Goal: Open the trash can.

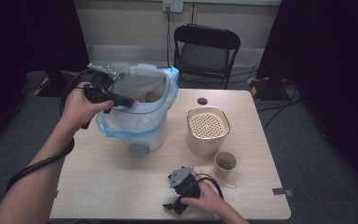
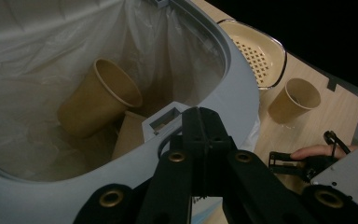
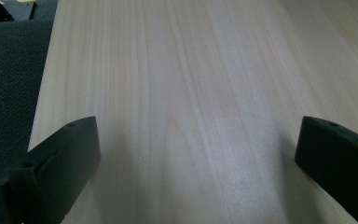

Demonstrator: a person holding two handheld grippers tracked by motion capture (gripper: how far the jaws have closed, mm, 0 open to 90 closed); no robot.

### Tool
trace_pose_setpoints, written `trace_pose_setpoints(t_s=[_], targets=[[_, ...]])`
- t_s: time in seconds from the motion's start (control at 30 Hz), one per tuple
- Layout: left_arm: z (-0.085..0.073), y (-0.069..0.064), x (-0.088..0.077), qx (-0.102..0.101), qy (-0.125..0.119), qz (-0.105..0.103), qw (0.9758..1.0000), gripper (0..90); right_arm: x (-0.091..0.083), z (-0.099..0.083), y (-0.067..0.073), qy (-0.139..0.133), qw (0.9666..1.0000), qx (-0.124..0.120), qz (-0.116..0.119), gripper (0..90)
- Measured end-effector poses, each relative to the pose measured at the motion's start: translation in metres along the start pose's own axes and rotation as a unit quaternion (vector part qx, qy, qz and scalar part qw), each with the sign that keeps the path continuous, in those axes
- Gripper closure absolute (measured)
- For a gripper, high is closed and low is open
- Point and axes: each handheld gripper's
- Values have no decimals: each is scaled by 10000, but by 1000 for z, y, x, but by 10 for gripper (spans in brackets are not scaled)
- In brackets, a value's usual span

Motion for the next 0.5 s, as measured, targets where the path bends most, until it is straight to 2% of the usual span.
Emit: trace_pose_setpoints(t_s=[0.17,0.3,0.47,0.5], targets=[[-2,0,-1,-77,-83,-1,9999,900,0,0,0,0,10000,5,-4,0],[-1,-2,-1,-19,-68,20,10000,900,0,0,0,5,10000,11,-3,0],[-3,-4,-4,20,-147,-54,9999,864,0,0,0,-13,10000,-16,-9,0],[-4,-4,-4,19,-156,-119,9998,853,0,0,0,-15,10000,-19,-9,0]])
Point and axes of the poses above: each handheld gripper's, and its own axes: x roughly forward along the jaws, z roughly out of its top, y roughly to its left, and after that the axes turned 8 degrees about -y, right-handed
